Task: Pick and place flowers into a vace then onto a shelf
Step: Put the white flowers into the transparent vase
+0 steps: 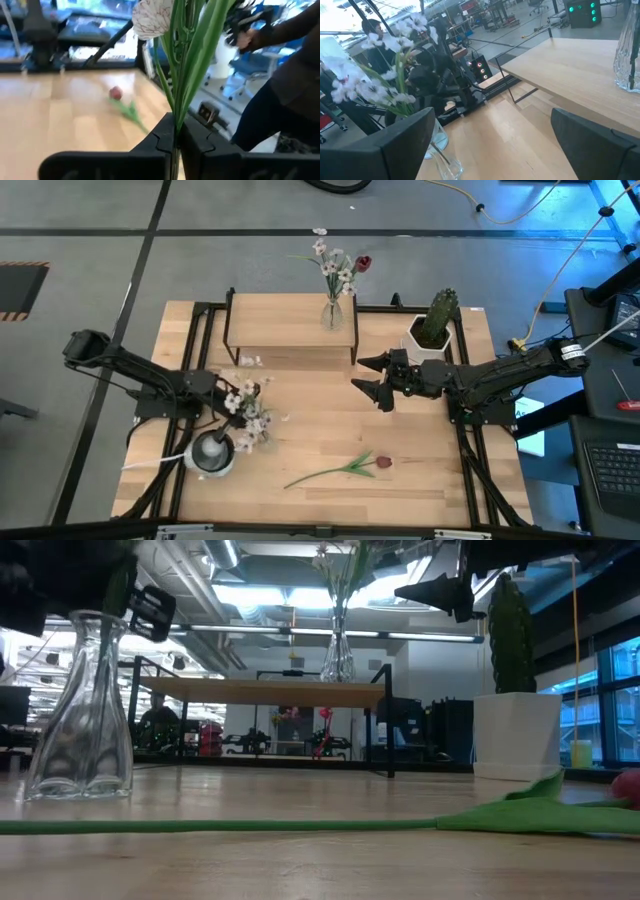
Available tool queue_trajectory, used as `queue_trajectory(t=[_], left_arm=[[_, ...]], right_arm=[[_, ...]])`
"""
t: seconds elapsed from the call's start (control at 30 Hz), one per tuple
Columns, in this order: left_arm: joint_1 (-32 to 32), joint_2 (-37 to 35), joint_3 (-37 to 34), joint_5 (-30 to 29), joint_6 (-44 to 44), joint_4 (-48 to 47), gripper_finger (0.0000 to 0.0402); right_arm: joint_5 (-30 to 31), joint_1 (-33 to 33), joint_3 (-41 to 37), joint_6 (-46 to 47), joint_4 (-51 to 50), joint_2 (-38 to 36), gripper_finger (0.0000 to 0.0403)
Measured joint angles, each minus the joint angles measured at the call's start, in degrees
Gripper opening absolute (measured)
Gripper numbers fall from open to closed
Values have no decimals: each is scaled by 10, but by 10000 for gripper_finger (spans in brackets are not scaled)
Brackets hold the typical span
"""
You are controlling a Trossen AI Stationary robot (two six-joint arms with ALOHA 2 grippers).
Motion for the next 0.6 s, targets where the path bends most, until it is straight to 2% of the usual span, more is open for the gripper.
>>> queue_trajectory(t=[0.33, 0.6], left_arm=[[0, 22, 0, -22, -7, 27, 26], [0, 22, 0, -46, -8, 38, 70]], right_arm=[[0, 0, 0, 0, 0, 0, 399], [0, 0, 0, 1, 0, 0, 399]])
